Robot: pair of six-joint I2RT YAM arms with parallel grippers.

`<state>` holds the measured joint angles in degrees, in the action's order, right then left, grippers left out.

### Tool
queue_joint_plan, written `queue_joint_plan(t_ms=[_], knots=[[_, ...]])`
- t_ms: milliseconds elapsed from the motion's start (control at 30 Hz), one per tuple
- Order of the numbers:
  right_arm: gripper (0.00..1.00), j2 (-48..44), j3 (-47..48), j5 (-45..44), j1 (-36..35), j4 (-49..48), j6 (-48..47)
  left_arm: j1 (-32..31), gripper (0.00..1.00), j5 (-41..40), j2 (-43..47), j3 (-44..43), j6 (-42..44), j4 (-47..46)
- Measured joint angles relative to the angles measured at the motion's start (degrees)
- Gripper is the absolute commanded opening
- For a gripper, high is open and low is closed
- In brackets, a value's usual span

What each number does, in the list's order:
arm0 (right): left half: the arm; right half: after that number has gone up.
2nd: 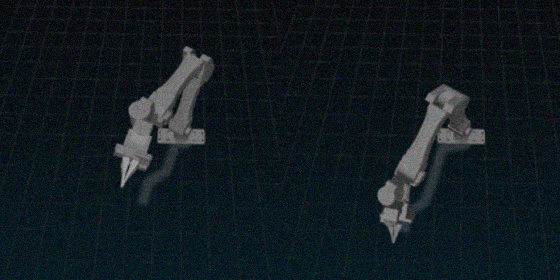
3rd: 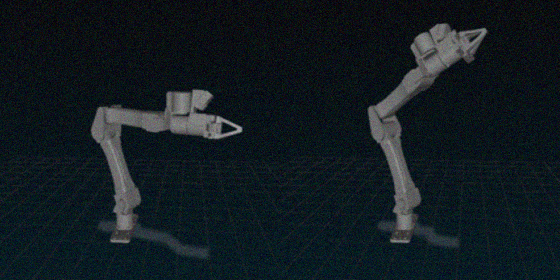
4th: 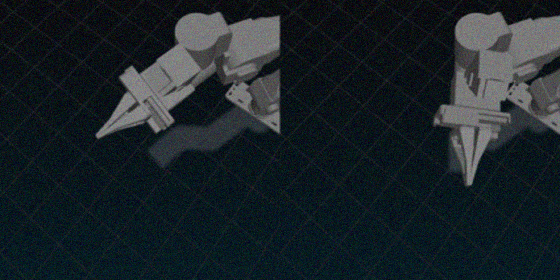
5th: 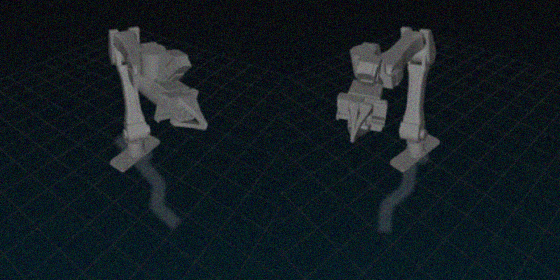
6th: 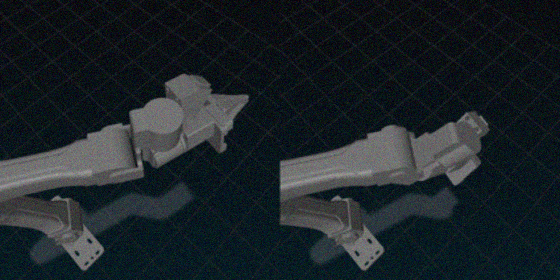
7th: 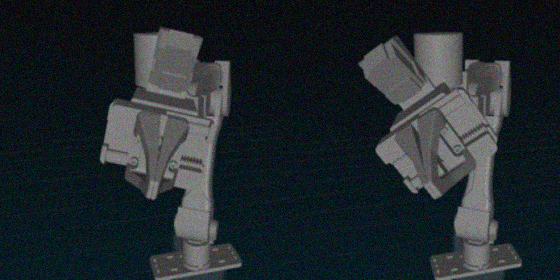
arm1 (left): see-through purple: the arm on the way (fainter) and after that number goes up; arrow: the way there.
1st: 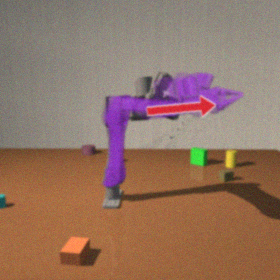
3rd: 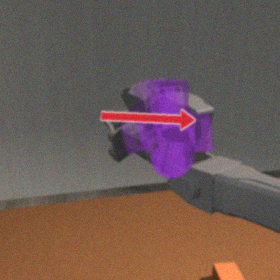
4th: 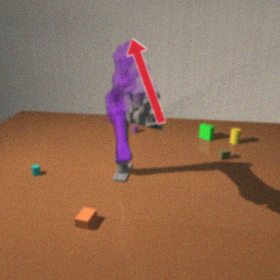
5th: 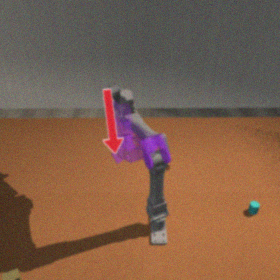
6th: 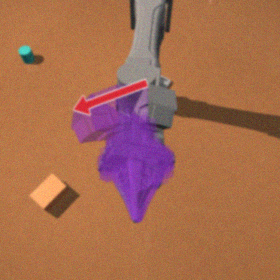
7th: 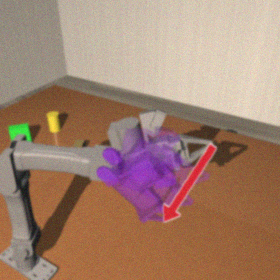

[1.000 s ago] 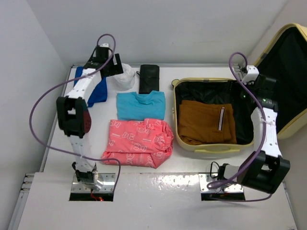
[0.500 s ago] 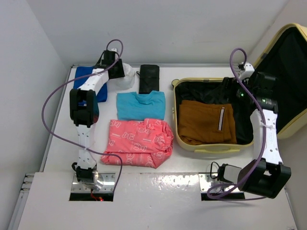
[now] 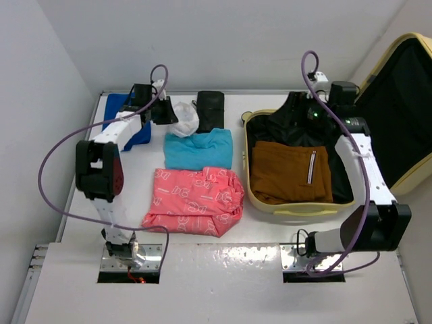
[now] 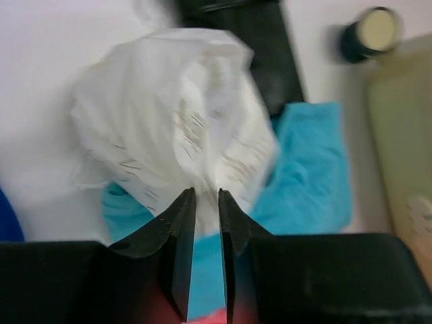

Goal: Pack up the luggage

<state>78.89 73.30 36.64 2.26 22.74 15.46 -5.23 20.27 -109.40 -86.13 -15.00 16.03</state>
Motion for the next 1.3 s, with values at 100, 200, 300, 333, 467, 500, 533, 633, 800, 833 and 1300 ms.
queue_joint_plan(t_ms=[100, 200, 300, 333, 467, 500, 533, 633, 800, 833, 1300], knots=[[1.00, 2.8, 2.0, -2.8, -4.6, -1.0, 2.7, -3.2, 0.23, 1.7, 8.7, 4.5, 1.0, -0.9], [1.00, 6.9, 5.0, -5.8, -10.7, -1.3, 4.9, -6.7, 0.22, 3.0, 16.7, 7.0, 1.0, -2.7], [1.00, 11.2, 7.7, -8.2, -15.8, -1.5, 6.8, -8.9, 0.18, 4.3, 22.3, 8.1, 0.4, -4.6], [1.00, 12.4, 8.2, -8.9, -17.3, -1.7, 7.3, -9.1, 0.18, 4.4, 23.5, 8.4, 0.1, -5.1], [1.00, 16.2, 9.2, -12.1, -20.7, -1.7, 8.5, -9.7, 0.47, -2.1, 26.2, 9.7, -1.2, -5.1], [1.00, 17.1, 9.6, -12.9, -21.3, -1.6, 8.6, -9.7, 0.57, -5.0, 26.4, 10.2, -1.9, -4.8], [1.00, 17.8, 10.1, -13.5, -21.7, -1.6, 8.7, -9.5, 0.60, -7.6, 26.5, 10.5, -2.3, -4.5], [1.00, 18.6, 10.9, -14.6, -22.2, -1.7, 8.9, -8.5, 0.73, -13.9, 25.3, 10.4, -3.8, -2.9], [1.00, 18.5, 11.3, -15.6, -22.3, -1.9, 8.9, -4.9, 0.79, -19.8, 15.6, 4.0, -5.8, -0.9], [1.00, 18.5, 11.3, -15.7, -22.3, -1.8, 8.7, -4.1, 0.79, -20.2, 13.0, 1.9, -6.3, -0.7], [0.99, 15.1, 9.0, -15.7, -18.0, -1.2, 8.1, 2.9, 0.35, -15.8, -12.7, -14.9, -10.1, 5.3]])
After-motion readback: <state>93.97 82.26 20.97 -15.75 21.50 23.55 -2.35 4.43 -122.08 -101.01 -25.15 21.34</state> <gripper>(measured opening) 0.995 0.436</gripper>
